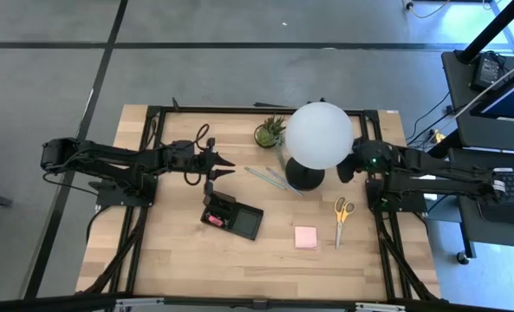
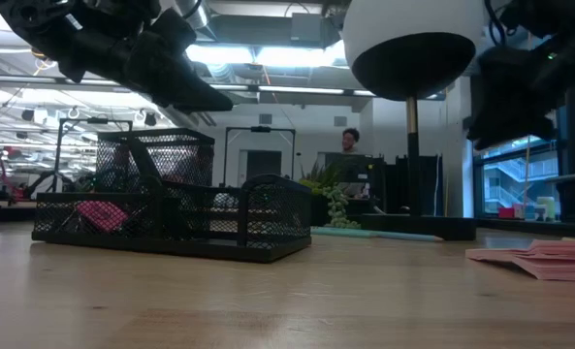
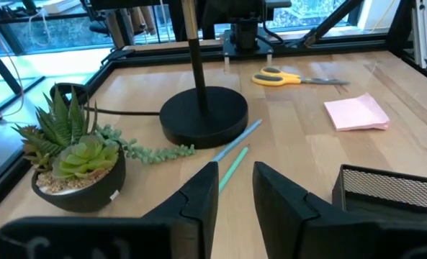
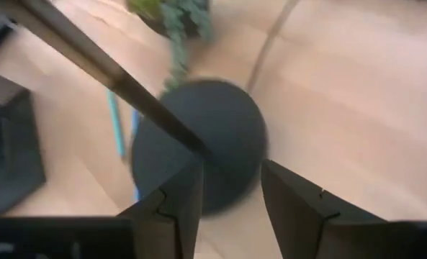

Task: Pick and place office supplies into organizer
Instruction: Put the sticky notes into the desk organizer

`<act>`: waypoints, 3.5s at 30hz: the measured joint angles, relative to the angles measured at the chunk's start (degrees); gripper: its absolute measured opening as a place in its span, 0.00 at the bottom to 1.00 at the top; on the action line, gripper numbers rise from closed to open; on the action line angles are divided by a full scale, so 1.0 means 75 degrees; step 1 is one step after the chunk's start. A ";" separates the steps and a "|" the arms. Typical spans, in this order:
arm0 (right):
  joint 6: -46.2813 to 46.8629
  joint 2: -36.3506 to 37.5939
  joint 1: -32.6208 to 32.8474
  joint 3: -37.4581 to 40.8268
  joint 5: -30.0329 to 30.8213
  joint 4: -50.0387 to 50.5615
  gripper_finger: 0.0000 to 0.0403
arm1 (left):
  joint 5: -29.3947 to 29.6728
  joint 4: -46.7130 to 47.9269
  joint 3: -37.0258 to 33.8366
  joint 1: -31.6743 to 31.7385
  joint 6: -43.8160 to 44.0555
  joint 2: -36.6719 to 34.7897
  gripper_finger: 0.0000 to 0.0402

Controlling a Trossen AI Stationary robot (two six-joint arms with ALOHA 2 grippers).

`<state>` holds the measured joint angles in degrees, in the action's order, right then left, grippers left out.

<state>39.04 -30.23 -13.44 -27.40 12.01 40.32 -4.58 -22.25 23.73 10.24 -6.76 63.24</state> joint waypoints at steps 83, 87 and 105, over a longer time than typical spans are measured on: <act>0.2335 -1.0743 0.7479 -0.6668 0.1049 0.1642 0.36 | -0.0275 -0.0551 0.0476 -0.1091 0.0391 0.0052 0.21; 0.2329 -1.0748 0.7454 -0.6665 0.1054 0.1616 0.36 | -0.0487 -0.0489 0.0804 -0.1477 0.0519 0.0440 0.21; 0.2349 -1.0789 0.7457 -0.6155 0.1044 0.0766 0.36 | -0.0498 -0.0466 0.2049 -0.2230 0.0392 0.2591 0.21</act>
<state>56.66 -111.15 42.48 -73.56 19.84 46.07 -8.32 -25.74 39.09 -6.49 -3.82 82.67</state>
